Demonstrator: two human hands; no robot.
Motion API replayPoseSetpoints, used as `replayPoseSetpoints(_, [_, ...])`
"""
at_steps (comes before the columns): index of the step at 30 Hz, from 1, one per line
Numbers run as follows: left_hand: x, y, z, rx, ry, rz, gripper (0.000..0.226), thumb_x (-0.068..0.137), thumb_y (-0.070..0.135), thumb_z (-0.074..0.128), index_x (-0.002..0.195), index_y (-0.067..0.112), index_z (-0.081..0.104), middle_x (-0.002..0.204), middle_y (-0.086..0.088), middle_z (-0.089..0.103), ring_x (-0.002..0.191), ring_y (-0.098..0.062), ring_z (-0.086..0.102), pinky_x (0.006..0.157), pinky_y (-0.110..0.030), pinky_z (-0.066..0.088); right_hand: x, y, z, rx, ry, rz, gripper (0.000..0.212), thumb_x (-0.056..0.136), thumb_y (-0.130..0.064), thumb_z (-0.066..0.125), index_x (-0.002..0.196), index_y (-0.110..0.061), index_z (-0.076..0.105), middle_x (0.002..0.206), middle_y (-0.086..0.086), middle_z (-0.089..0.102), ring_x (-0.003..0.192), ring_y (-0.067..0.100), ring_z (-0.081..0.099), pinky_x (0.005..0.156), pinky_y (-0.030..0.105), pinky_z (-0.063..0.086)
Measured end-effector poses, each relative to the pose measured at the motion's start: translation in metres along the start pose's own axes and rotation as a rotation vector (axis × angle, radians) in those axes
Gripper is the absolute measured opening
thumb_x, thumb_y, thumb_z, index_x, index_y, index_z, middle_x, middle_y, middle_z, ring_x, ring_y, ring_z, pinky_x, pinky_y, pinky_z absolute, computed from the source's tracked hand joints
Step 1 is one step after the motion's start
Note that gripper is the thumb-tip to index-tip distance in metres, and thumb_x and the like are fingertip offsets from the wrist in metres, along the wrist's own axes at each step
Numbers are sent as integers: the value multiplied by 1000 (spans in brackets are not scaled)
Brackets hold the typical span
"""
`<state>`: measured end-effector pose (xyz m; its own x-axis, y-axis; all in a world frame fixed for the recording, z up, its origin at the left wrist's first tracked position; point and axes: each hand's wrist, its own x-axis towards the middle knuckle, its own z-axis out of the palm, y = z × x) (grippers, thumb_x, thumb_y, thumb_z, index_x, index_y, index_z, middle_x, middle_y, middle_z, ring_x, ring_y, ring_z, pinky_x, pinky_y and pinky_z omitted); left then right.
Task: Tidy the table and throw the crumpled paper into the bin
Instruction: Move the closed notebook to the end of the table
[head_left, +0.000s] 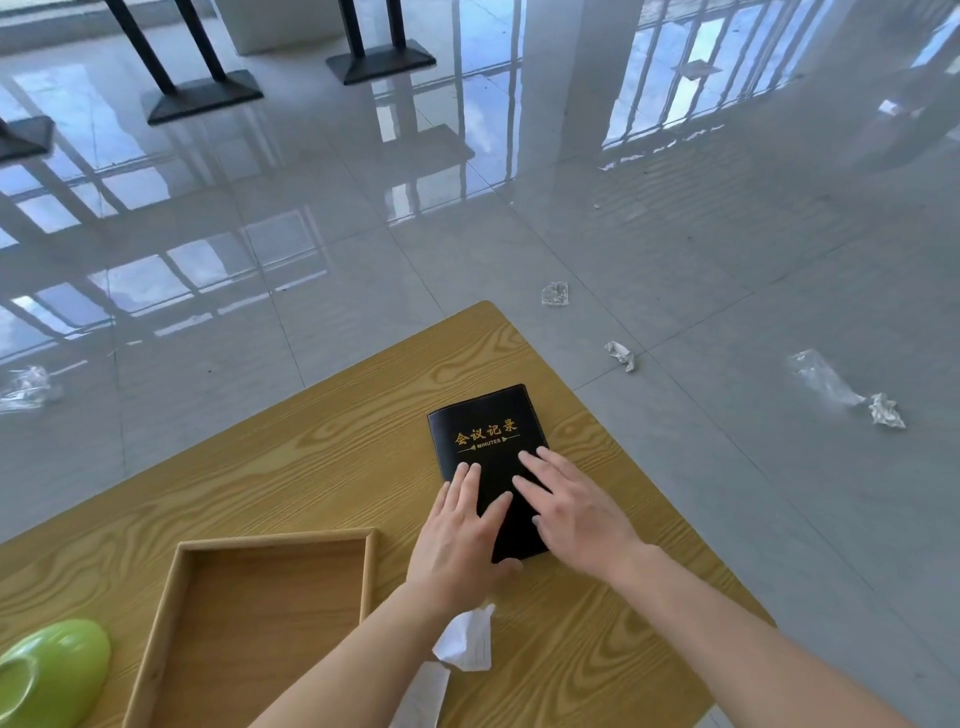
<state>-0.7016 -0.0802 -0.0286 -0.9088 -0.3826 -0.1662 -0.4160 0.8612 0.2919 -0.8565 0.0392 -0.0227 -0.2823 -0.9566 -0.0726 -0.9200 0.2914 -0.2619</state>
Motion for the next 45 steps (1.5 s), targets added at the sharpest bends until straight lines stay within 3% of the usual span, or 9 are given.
replayPoseSetpoints(5, [0, 0, 4, 25, -14, 18, 84, 84, 54, 66, 152, 27, 25, 164, -20, -1, 152, -32, -8, 119, -39, 3, -4, 7, 2, -1, -146, -30, 62, 97, -35, 55, 150, -16, 31, 164, 4, 12, 151, 17, 3, 119, 38, 27])
replayPoseSetpoints(10, [9, 4, 4, 45, -2, 21, 83, 85, 49, 68, 152, 25, 26, 164, -22, 1, 152, -34, -7, 119, -40, 2, 2, 18, 2, -26, -177, -53, 65, 97, -41, 52, 152, -14, 27, 164, 5, 8, 151, 18, 0, 119, 40, 28])
replayPoseSetpoints(25, [65, 16, 0, 10, 1, -43, 83, 87, 54, 64, 154, 23, 25, 163, -24, 0, 152, -35, -8, 122, -44, 5, 44, 57, -5, 33, -120, 5, 58, 93, -23, 49, 148, -13, 34, 163, 5, 18, 151, 16, 7, 119, 31, 16])
replayPoseSetpoints(36, [84, 21, -2, -24, 25, -81, 75, 91, 57, 53, 153, 24, 27, 163, -24, 2, 152, -35, -6, 122, -44, 8, 67, 74, -14, 75, -99, 47, 53, 91, -17, 47, 144, -18, 42, 161, -4, 22, 149, 8, 11, 115, 31, 28])
replayPoseSetpoints(45, [96, 21, -5, -41, 15, -76, 71, 92, 48, 61, 151, 23, 30, 162, -26, 3, 152, -37, -4, 121, -45, 18, 76, 80, -14, 110, -70, 82, 53, 87, -15, 45, 141, -16, 46, 160, -5, 26, 149, 6, 13, 116, 33, 31])
